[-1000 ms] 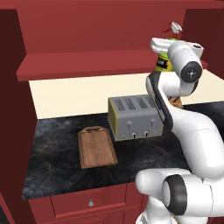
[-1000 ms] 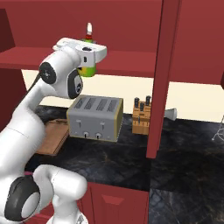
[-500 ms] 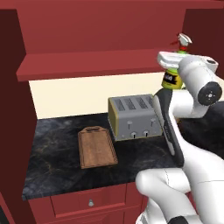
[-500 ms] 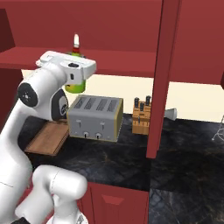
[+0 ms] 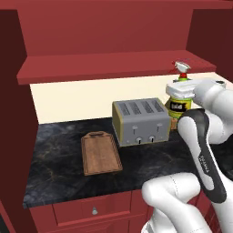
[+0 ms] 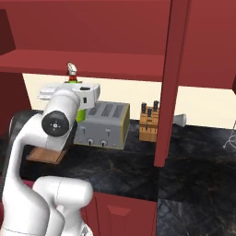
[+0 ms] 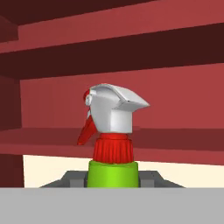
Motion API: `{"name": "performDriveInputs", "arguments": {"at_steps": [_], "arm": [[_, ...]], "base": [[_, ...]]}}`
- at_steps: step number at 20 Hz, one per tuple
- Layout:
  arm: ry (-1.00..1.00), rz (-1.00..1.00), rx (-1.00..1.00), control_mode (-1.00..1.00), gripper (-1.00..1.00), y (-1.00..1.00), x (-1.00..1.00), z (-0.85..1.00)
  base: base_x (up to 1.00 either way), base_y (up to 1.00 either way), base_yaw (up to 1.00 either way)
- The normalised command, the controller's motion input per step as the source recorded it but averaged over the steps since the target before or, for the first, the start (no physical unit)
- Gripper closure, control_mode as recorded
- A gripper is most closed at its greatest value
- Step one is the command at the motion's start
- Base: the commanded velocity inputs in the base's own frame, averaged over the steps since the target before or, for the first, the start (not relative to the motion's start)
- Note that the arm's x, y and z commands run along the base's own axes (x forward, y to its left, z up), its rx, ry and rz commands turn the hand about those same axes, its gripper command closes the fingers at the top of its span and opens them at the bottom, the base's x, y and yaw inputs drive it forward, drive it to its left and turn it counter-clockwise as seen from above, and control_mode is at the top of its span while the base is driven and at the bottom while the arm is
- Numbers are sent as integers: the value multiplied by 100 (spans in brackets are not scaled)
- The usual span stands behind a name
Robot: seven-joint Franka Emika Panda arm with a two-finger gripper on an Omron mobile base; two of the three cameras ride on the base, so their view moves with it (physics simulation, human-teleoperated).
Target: Grab the spray bottle from the cabinet, then place it next to the cutting board for sanitizing. Then grab the dish brush from the countertop next to the sink and place it next to the cutting board.
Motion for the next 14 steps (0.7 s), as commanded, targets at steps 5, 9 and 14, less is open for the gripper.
{"name": "performDriveInputs", "arguments": {"at_steps": [5, 9, 14], "arm": [[0, 32, 0, -100, 100, 35, 15, -58], [0, 38, 2, -100, 100, 9, 25, -47], [0, 41, 5, -100, 100, 10, 33, -50]], "base": [[0, 0, 0], [0, 0, 0], [0, 0, 0]]}}
